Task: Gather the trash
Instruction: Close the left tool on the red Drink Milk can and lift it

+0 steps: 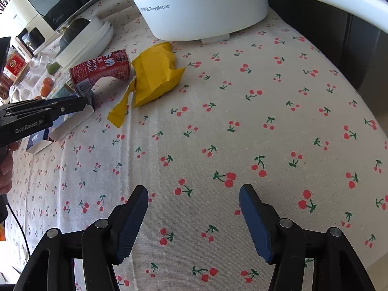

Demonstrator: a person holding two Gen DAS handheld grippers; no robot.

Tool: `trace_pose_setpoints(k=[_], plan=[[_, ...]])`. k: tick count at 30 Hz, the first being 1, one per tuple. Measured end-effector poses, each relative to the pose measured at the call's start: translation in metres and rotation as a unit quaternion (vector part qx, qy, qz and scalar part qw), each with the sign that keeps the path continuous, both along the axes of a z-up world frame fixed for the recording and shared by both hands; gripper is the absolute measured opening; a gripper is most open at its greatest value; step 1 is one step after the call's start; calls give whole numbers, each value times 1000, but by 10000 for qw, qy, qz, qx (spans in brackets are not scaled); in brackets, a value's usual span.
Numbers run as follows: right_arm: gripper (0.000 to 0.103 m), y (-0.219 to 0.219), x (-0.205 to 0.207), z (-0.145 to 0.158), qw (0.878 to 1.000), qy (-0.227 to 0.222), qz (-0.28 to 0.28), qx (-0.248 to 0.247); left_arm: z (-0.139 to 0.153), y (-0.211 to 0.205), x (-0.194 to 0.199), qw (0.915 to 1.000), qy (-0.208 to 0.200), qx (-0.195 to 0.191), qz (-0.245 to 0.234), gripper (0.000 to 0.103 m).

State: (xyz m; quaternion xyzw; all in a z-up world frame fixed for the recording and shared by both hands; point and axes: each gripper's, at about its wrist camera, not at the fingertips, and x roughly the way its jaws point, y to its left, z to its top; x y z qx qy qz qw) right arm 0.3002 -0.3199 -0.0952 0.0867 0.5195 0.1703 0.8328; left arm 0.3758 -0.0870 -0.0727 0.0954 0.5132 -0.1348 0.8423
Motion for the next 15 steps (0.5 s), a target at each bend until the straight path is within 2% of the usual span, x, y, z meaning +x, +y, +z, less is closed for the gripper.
trace_pose_setpoints(k=[1, 2, 3, 5, 9, 13, 15], plan=[[67, 0, 0, 0, 10000, -4, -3, 2, 2, 1, 0, 10000, -28, 74, -38, 21], [67, 0, 0, 1, 10000, -10, -5, 8, 5, 2, 0, 9997, -112, 196, -55, 38], [67, 0, 0, 1, 10000, -10, -8, 15, 8, 2, 0, 9992, -227, 312, -79, 63], [67, 0, -1, 1, 10000, -3, -9, 37, 16, 3, 5, 9978, -487, 412, -161, 77], [67, 2, 0, 1, 10000, 10, 0, 57, 25, -5, 25, 9968, -511, 491, -376, 84], [68, 1, 2, -1, 9999, 45, -36, 98, 16, -24, 46, 9896, -536, 1057, -811, 84], [68, 2, 3, -2, 9999, 55, -46, 106, 8, -27, 60, 9873, -438, 1256, -872, 84]])
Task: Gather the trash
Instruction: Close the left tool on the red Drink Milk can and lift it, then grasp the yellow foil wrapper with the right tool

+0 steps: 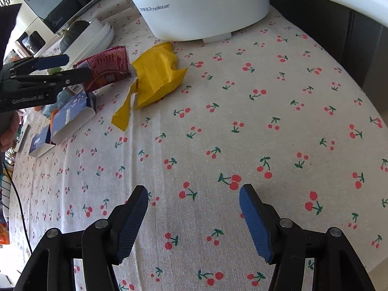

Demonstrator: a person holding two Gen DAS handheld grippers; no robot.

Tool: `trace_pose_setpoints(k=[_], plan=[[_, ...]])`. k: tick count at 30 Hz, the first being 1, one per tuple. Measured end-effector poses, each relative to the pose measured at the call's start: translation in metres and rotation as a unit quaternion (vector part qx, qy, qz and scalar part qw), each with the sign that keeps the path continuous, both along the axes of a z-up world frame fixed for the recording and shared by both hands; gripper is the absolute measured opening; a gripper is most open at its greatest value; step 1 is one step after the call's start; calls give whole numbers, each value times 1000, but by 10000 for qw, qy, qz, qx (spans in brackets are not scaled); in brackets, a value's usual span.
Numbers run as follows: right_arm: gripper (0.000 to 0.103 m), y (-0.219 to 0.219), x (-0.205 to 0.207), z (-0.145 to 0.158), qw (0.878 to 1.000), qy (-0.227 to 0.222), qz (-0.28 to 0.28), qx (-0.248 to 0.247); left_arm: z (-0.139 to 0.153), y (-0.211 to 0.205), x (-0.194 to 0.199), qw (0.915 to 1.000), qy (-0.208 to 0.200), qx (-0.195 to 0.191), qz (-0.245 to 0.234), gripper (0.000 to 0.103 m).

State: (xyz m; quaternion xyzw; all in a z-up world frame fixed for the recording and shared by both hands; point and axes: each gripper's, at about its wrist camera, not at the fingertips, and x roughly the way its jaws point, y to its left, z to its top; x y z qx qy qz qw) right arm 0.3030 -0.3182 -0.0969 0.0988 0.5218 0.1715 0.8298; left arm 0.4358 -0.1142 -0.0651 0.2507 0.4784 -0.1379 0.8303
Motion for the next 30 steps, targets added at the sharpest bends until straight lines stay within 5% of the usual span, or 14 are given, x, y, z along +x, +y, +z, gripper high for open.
trace_pose_setpoints(k=[4, 7, 11, 21, 22, 23, 25, 30], plan=[[68, 1, 0, -1, 10000, 4, 14, -18, -19, 8, 24, 9992, 320, -1, 258, 84], [68, 1, 0, -1, 10000, 6, 14, -26, -27, 20, 33, 9974, 423, -166, 557, 72], [68, 3, -1, -1, 10000, -2, 21, -61, -28, 41, 34, 9902, 583, -880, 910, 51], [68, 19, 15, 6, 9997, -20, -48, -259, 5, 76, -9, 9696, 203, -1966, 1441, 41], [69, 24, 19, 10, 9995, -75, -40, -306, 10, 80, -15, 9672, 171, -2052, 1485, 36], [73, 30, 25, 14, 9992, -162, -34, -356, 15, 84, -21, 9651, 152, -2130, 1518, 1], [83, 44, 37, 22, 9984, -377, -32, -428, 18, 93, -30, 9585, 258, -2312, 1646, 0], [95, 79, 71, 24, 9942, -821, -11, -697, 11, 100, -46, 9672, 371, -2110, 1367, 1]])
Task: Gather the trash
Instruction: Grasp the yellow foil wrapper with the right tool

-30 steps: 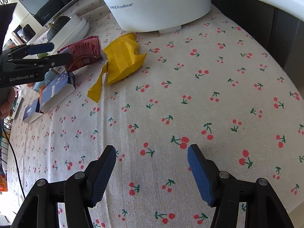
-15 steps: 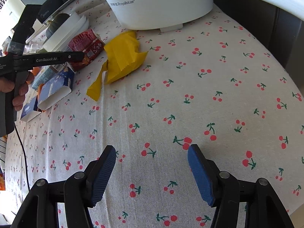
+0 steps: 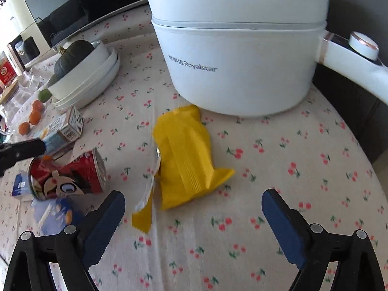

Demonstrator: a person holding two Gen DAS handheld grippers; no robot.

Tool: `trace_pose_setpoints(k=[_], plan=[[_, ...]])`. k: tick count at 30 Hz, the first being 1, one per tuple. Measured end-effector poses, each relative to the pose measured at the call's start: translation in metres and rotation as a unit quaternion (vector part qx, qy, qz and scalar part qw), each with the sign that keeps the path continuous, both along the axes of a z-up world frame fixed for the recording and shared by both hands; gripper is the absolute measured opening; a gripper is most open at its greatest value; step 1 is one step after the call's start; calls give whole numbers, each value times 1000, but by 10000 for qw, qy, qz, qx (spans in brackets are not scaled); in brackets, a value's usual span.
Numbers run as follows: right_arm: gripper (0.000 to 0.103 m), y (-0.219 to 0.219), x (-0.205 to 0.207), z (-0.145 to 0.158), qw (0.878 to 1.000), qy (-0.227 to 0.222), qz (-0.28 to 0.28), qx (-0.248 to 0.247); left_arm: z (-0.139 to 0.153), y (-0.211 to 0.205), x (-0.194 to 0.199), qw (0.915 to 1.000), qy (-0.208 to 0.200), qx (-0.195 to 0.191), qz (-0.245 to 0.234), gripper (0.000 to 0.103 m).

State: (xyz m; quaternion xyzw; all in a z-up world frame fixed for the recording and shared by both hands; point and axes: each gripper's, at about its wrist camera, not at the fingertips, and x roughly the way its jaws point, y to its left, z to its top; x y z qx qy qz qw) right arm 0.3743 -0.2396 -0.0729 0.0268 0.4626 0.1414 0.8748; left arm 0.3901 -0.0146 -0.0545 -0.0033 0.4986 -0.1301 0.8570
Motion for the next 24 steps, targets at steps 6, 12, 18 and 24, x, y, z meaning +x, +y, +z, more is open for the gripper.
trace_pose_setpoints(k=[6, 12, 18, 24], plan=[[93, 30, 31, -19, 9983, 34, 194, -556, -6, 23, -6, 9999, 134, -48, -46, 37], [43, 42, 39, -35, 9966, 185, 486, -647, -8, 18, -2, 9993, -19, -46, -380, 68], [20, 25, 18, -31, 9967, 410, 417, -569, -12, -13, -1, 9955, 199, -12, -923, 70], [20, -10, -16, -27, 9976, 588, 159, -333, -22, -55, -5, 9900, 511, -23, -1315, 71]])
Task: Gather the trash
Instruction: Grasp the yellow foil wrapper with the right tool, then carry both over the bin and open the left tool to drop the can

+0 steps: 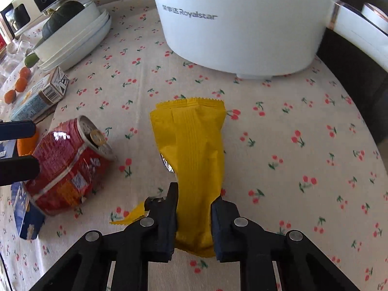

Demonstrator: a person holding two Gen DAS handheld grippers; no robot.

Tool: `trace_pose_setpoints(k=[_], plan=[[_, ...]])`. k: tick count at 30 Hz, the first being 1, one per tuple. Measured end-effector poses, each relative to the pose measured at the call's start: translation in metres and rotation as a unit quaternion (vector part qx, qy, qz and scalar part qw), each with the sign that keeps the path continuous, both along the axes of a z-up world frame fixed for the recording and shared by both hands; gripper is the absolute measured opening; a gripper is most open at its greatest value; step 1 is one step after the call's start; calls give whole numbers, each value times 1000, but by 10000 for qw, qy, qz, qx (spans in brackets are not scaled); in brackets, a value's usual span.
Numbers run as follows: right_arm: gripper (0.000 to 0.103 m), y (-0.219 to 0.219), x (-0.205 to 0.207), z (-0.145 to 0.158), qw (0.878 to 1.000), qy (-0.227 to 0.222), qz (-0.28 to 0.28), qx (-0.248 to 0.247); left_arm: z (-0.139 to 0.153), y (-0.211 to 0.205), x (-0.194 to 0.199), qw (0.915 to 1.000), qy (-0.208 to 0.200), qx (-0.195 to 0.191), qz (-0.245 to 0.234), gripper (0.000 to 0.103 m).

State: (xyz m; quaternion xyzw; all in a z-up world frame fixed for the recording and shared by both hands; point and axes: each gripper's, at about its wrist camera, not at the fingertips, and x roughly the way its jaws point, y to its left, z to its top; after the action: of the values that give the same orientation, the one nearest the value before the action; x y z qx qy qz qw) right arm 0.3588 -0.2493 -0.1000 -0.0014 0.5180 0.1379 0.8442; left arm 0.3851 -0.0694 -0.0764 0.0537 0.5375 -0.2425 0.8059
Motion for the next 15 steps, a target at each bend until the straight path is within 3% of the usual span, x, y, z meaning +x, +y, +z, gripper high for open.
trace_pose_setpoints(k=[6, 9, 15], plan=[[20, -17, -25, 4, 10000, 68, -64, -16, -18, -28, -8, 9988, 25, 493, 31, 71], [20, -24, -36, 8, 9999, 116, -97, -17, -28, -35, -9, 9962, -77, 852, 148, 65], [20, -28, -60, 20, 9998, 146, -101, -41, -20, -31, -20, 9959, -282, 645, 570, 65]])
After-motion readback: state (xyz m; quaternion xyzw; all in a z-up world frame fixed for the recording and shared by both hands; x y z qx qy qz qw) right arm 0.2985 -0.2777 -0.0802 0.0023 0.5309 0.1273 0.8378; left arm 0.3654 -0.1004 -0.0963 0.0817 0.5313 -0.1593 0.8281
